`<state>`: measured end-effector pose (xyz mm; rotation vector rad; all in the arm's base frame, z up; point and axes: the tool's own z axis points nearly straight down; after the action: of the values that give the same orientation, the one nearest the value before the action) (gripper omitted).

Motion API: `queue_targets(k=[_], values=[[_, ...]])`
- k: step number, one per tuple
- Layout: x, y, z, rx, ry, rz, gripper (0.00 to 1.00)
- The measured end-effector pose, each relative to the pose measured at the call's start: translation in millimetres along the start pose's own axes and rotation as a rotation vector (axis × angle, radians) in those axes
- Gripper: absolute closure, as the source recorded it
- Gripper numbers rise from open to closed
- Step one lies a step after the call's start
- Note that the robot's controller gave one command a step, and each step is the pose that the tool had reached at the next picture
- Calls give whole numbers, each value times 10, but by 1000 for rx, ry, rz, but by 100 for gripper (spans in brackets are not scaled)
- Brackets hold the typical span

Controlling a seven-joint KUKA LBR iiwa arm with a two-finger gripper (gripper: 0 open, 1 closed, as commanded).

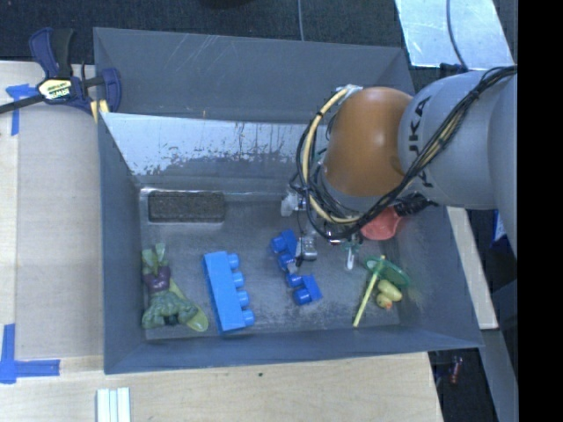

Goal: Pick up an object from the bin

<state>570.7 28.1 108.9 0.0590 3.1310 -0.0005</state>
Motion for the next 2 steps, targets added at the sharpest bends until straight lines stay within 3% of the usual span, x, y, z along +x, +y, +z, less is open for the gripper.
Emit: queue_targets(k=[1,2], values=[[192,-393,352,-5,-17,211,100],[201,-400,368,-4,-14,210,0]])
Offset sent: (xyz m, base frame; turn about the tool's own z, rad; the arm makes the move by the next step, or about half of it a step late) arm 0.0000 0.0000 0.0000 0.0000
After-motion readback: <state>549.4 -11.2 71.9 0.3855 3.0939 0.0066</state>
